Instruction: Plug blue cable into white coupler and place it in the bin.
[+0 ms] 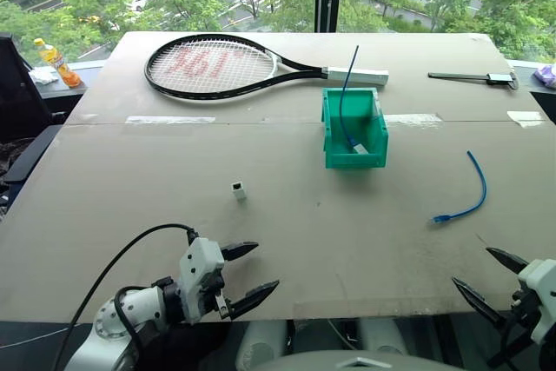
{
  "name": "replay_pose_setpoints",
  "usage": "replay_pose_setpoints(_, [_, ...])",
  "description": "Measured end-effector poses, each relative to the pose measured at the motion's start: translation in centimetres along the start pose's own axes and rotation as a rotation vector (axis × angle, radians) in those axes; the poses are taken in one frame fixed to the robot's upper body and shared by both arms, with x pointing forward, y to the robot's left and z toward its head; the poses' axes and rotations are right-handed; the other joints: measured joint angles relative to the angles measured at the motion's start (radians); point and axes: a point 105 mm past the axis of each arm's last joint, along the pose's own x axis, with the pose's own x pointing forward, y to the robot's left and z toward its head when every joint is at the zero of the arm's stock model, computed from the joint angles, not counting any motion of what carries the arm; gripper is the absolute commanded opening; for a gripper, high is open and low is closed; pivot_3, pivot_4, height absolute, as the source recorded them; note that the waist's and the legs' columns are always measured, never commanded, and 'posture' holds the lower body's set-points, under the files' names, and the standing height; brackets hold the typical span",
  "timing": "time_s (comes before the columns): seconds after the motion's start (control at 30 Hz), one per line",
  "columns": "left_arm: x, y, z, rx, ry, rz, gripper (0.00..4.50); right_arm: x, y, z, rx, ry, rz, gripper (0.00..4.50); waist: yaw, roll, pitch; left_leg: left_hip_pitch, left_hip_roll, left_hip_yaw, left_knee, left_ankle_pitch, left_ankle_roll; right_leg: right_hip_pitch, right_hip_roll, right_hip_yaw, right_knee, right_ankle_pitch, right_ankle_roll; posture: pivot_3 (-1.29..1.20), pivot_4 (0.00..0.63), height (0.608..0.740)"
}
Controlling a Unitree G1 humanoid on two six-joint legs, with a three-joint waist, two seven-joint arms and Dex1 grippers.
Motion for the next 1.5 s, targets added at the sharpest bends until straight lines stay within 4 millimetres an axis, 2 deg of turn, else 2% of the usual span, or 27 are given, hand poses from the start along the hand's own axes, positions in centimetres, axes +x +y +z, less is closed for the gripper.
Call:
replay_pose_setpoints(0.07, [0.0,0.1,0.0,0.0,-0.002,0.004,4.47,0.0,0.0,0.0,0.0,-0.001,0.0,4.5,0.0,0.0,0.0,0.0,0.0,0.0,0.0,0.0,0.0,0.0,0.0,0.0,0.0,0.0,0.0,0.0,0.15,0.74])
replay_pose_setpoints(0.13, [0.8,0.8,0.9,0.024,-0.036,0.018,4.47,0.4,-0.3,0.6,0.0,-0.015,-0.018,4.5,0.003,0.001,0.001,0.0,0.0,0.0,0.0,0.0,0.0,0.0,0.0,0.0,0.0,0.0,0.0,0.0,0.15,0.74])
replay_pose_setpoints(0.23, [2.3,1.9,3.6,0.105,-0.113,0.017,4.47,1.5,-0.5,3.3,-0.059,-0.083,-0.018,4.5,0.002,0.001,-0.001,0.001,-0.001,0.0,0.001,0.0,0.0,0.003,0.002,-0.001,0.001,0.0,0.0,0.0,0.15,0.74])
replay_pose_setpoints(0.3, [3.2,1.8,4.7,0.147,-0.142,-0.021,4.47,2.2,-1.2,4.9,-0.124,-0.097,-0.009,4.5,0.0,0.001,-0.001,0.001,-0.001,0.001,0.001,0.0,0.0,0.003,0.004,0.0,0.001,0.0,0.0,0.0,0.15,0.74])
replay_pose_setpoints(0.4, [3.7,0.9,5.4,0.18,-0.152,-0.119,4.47,3.0,-2.0,5.9,-0.219,-0.029,0.082,4.5,-0.001,0.001,-0.001,0.002,-0.001,0.003,0.001,0.0,0.001,0.003,0.006,0.003,0.001,0.0,0.0,0.0,0.15,0.74])
replay_pose_setpoints(0.47, [3.5,0.4,5.6,0.178,-0.144,-0.196,4.47,3.3,-2.8,6.3,-0.273,0.039,0.149,4.5,-0.001,0.0,-0.002,0.002,-0.001,0.003,0.002,0.0,0.001,0.003,0.007,0.002,0.001,0.0,0.0,0.0,0.15,0.74])
replay_pose_setpoints(0.63, [3.1,-0.8,6.2,0.21,-0.129,-0.363,4.47,4.8,-5.8,8.6,-0.414,0.139,0.277,4.5,0.0,0.0,-0.001,0.002,-0.001,0.003,0.002,0.0,0.001,0.003,0.008,0.003,0.001,0.0,0.0,0.0,0.15,0.74])
replay_pose_setpoints(0.77, [3.3,-0.8,6.9,0.213,-0.143,-0.386,4.47,6.2,-6.1,8.3,-0.456,0.235,0.413,4.5,0.002,0.0,0.0,0.0,-0.001,0.001,0.002,0.0,0.001,0.003,0.008,0.002,0.001,0.001,-0.001,0.0,0.15,0.74])
replay_pose_setpoints(0.8, [3.3,-0.8,7.1,0.217,-0.147,-0.387,4.5,6.8,-6.3,8.2,-0.464,0.258,0.443,3.97,-0.001,-0.001,0.001,0.0,-0.001,0.002,0.003,0.0,0.001,0.003,0.008,0.002,0.001,0.001,-0.001,0.0,0.15,0.74])
replay_pose_setpoints(0.83, [3.4,-0.9,7.4,0.224,-0.153,-0.392,4.5,7.2,-6.5,8.0,-0.467,0.28,0.466,3.68,-0.001,0.0,0.001,0.0,-0.001,0.002,0.003,0.0,0.001,0.003,0.008,0.003,0.001,0.001,-0.001,0.0,0.15,0.74])
replay_pose_setpoints(0.93, [3.6,-1.1,7.8,0.226,-0.166,-0.389,4.5,7.8,-6.8,7.1,-0.486,0.334,0.509,3.68,0.0,-0.001,0.001,0.0,-0.001,0.002,0.003,0.0,0.001,0.003,0.008,0.003,0.001,0.003,-0.004,0.0,0.15,0.74])
replay_pose_setpoints(1.2, [3.4,-1.4,7.2,0.198,-0.159,-0.38,4.5,9.0,-7.1,5.6,-0.488,0.398,0.543,3.68,-0.001,-0.001,0.001,0.001,-0.001,0.002,0.004,0.0,0.001,0.003,0.008,0.003,0.001,0.003,-0.004,0.0,0.15,0.74])
replay_pose_setpoints(1.23, [3.4,-1.4,7.3,0.205,-0.162,-0.38,4.5,9.2,-7.2,5.4,-0.484,0.405,0.54,3.14,-0.001,-0.001,0.001,0.001,-0.001,0.002,0.004,0.0,0.001,0.003,0.008,0.003,0.002,0.003,-0.004,0.0,0.15,0.74])
replay_pose_setpoints(1.27, [3.4,-1.4,7.3,0.21,-0.164,-0.38,4.5,9.3,-7.3,5.2,-0.481,0.408,0.539,2.88,-0.001,-0.001,0.001,0.001,-0.001,0.002,0.005,0.0,0.001,0.003,0.008,0.003,0.002,0.003,-0.004,0.0,0.15,0.74])
replay_pose_setpoints(1.3, [3.4,-1.4,7.3,0.214,-0.164,-0.381,4.5,9.4,-7.3,5.2,-0.479,0.405,0.539,2.43,-0.001,-0.001,0.001,0.001,-0.001,0.002,0.005,0.0,0.001,0.003,0.008,0.003,0.002,0.003,-0.004,0.0,0.15,0.74])
replay_pose_setpoints(1.4, [3.4,-1.4,7.3,0.221,-0.165,-0.378,4.5,9.9,-7.0,5.2,-0.495,0.392,0.553,0.87,-0.002,-0.001,0.001,0.001,-0.001,0.002,0.007,0.0,0.001,0.004,0.008,0.003,0.003,0.003,-0.004,0.0,0.15,0.74])
replay_pose_setpoints(1.47, [3.4,-1.3,7.3,0.225,-0.169,-0.376,4.5,10.1,-6.9,5.2,-0.5,0.389,0.562,0.03,-0.004,-0.001,0.001,0.003,-0.001,0.002,0.008,0.0,0.001,0.006,0.009,0.003,0.003,0.002,-0.002,0.0,0.15,0.74])
replay_pose_setpoints(1.5, [3.4,-1.3,7.3,0.225,-0.169,-0.374,4.5,10.2,-6.8,5.2,-0.503,0.386,0.564,0.03,-0.004,-0.001,0.001,0.004,-0.001,0.002,0.009,0.0,0.001,0.007,0.009,0.003,0.003,0.002,-0.002,0.0,0.15,0.74])
